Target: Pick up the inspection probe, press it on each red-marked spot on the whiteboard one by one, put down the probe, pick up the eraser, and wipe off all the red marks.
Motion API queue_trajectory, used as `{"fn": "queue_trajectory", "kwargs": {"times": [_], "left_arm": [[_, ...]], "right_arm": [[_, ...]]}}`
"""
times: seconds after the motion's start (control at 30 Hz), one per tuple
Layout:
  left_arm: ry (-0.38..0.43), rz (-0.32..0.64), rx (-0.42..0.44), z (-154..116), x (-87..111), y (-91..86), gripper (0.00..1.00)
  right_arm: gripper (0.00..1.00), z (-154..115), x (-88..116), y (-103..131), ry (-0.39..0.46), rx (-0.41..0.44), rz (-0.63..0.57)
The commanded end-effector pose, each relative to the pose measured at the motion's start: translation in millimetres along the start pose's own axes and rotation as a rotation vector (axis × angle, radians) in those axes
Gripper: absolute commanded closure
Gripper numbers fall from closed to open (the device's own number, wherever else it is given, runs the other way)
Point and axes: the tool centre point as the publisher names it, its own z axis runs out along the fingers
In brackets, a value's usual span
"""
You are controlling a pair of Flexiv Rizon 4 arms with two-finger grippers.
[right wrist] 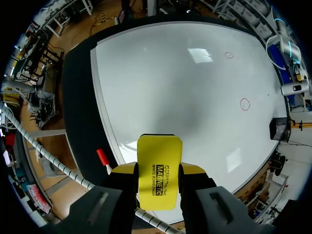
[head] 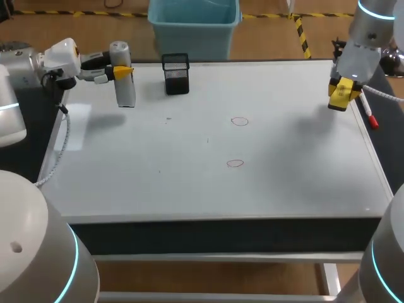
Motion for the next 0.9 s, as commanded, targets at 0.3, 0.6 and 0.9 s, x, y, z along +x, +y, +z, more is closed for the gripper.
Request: {"fn": "queue_trajectory", "kwargs": {"times": [0.3,0.6,0.9], "left_arm": [[-0.001,-0.001,-0.001,0,0.0,-1.4,1.0],[-0.001,-0.001,-0.001,0,0.0,-1.4,1.0],[-0.001,-0.001,-0.001,0,0.0,-1.4,1.0]], "right_arm": [[1.0,-4,-95,79,0.007,-0.006,-0.114],[1.0,2,-158,118,-0.003,-0.031,-0.278],[1.0,17,-206,138,-0.01,-0.06,-0.414]]}}
